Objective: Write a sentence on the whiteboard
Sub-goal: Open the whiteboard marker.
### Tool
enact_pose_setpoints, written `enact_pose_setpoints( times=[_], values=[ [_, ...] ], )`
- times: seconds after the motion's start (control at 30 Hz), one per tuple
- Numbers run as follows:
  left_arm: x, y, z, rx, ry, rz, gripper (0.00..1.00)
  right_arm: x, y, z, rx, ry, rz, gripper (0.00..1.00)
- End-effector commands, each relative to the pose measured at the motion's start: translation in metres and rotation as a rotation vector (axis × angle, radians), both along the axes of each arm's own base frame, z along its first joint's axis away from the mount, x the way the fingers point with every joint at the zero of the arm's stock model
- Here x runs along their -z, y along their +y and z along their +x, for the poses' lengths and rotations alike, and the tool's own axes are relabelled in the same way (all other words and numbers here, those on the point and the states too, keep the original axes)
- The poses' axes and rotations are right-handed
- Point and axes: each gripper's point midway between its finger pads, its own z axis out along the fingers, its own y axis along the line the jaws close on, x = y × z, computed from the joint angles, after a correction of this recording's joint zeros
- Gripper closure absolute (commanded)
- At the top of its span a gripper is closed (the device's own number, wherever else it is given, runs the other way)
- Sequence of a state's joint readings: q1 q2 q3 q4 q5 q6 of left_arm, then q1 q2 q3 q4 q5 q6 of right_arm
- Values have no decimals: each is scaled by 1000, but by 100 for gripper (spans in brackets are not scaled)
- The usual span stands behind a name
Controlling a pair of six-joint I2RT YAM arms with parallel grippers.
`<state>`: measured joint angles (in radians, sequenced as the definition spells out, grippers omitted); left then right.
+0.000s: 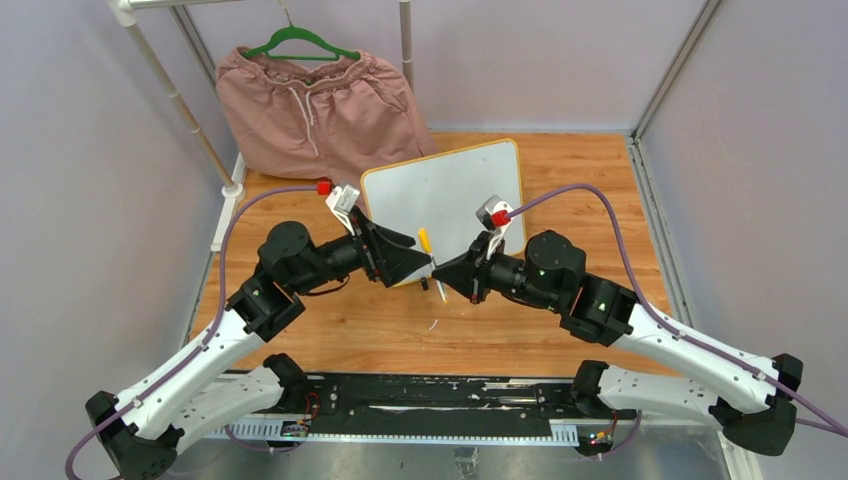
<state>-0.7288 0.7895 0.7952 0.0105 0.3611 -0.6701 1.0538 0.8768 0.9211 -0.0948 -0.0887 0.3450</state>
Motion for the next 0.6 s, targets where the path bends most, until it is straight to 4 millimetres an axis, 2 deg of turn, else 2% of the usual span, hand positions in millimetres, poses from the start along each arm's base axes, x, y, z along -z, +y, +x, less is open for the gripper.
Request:
enact_pose_setpoints(
  times=[0.0,0.23,0.57],
  values=[
    [-31,-3,-8,39,-56,-74,20,-30,10,-6,-36,-65,60,100],
    [-41,-2,-10,42,-68,-98,34,-29,15,-6,-35,-74,45,100],
    [-40,0,-12,42,-72,-102,61,-27,21,-10,-42,-81,31,100]
  ],
)
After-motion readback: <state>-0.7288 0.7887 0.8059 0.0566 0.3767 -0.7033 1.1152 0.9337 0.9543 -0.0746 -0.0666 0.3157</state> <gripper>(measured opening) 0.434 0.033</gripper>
